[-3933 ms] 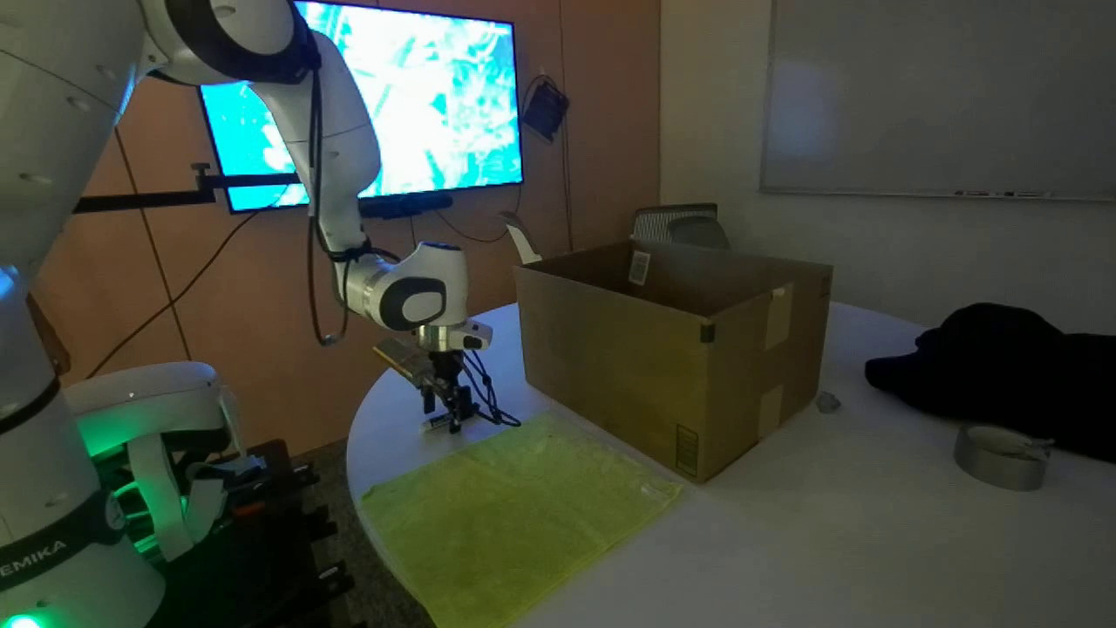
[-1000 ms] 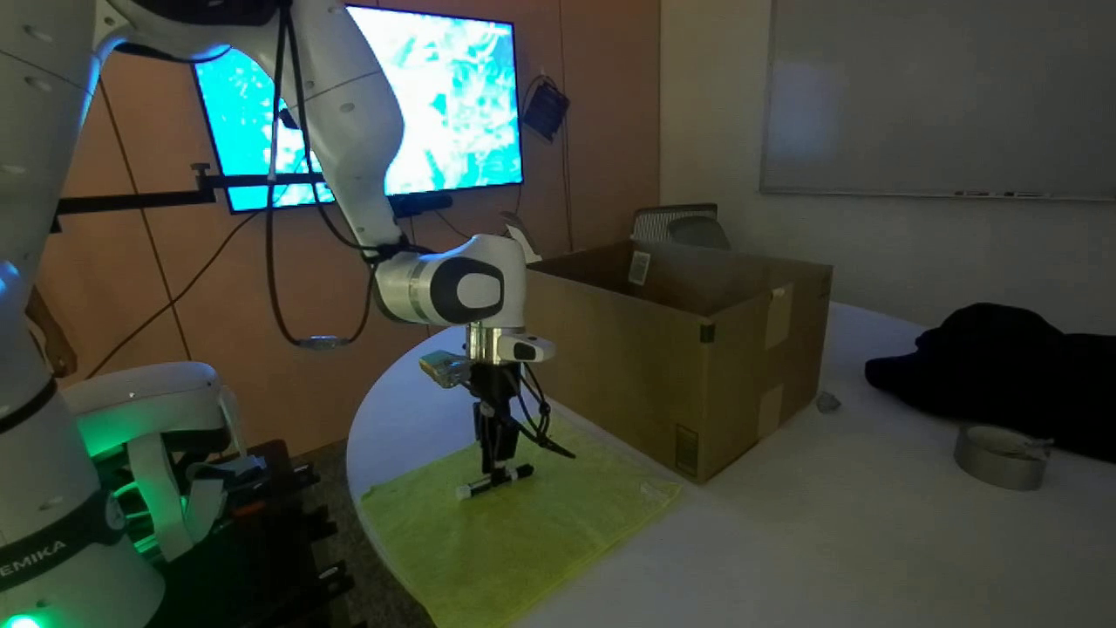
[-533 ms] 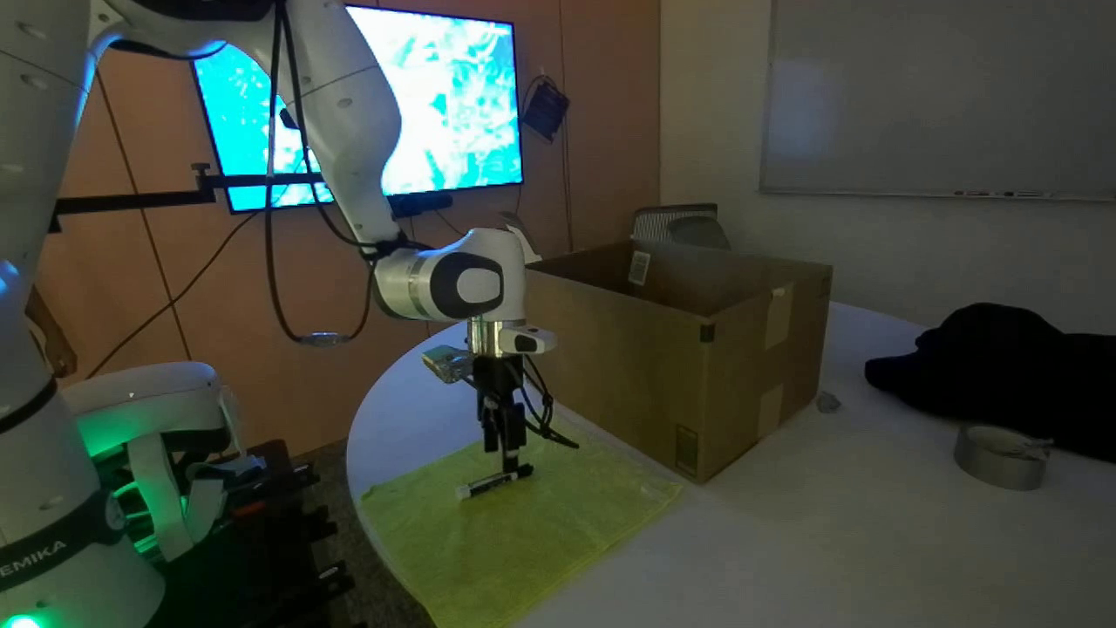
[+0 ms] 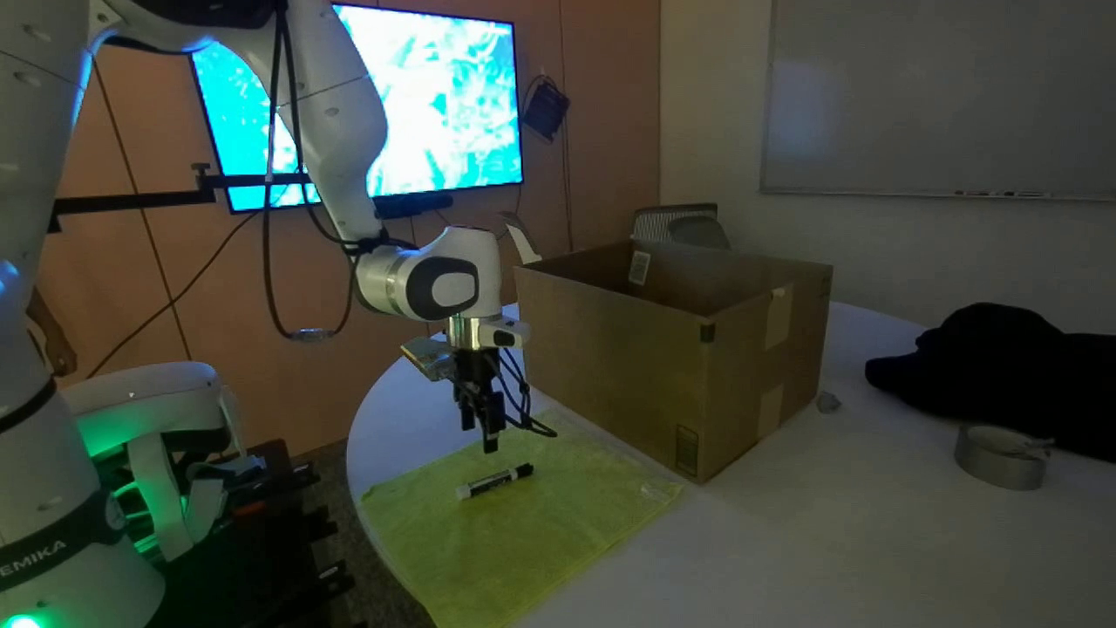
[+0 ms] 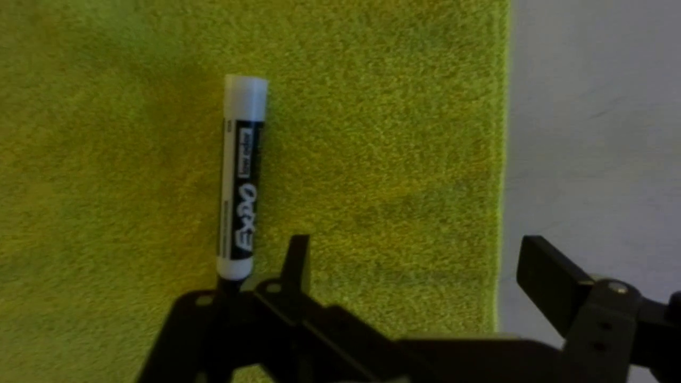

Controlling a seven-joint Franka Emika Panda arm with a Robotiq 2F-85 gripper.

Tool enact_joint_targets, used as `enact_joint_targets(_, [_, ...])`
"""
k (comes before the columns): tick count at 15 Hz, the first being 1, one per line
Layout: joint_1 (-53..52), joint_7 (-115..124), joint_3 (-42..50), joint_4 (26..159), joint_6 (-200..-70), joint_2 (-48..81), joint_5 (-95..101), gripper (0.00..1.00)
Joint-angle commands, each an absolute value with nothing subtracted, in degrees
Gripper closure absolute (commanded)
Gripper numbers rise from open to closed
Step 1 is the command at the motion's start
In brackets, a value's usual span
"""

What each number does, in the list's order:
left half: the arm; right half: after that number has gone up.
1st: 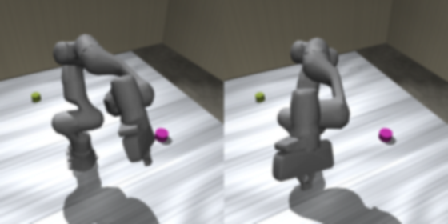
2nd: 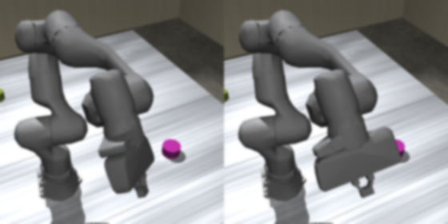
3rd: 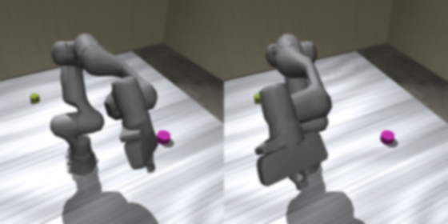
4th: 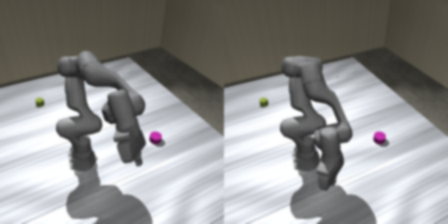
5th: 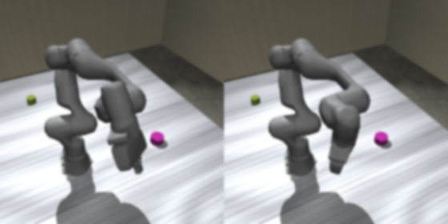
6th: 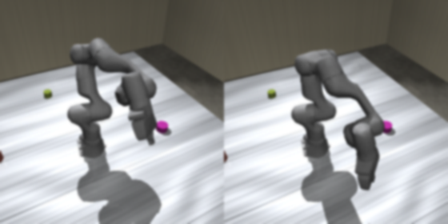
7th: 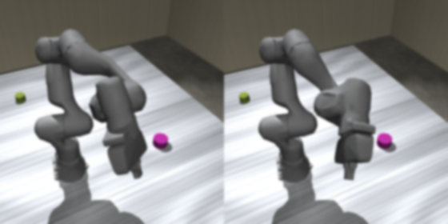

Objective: Put the marker on the towel then fold the towel twice and put it in the brown box.

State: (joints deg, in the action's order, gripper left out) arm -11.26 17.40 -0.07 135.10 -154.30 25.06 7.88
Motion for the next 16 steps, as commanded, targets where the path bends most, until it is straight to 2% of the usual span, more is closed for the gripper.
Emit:
enact_joint_targets(1, [-8.81,11.3,-3.3,135.46,-155.85,26.34,3.77,0.0])
enact_joint_targets(14, [-4.11,0.65,-6.72,134.79,-156.15,30.39,-0.61,0.0])
enact_joint_targets(15, [-4.74,1.5,-6.14,134.87,-156.28,30.37,-0.17,0.02])
enact_joint_targets(16, [-4.99,1.98,-5.94,134.91,-156.29,30.34,-0.11,0.14])
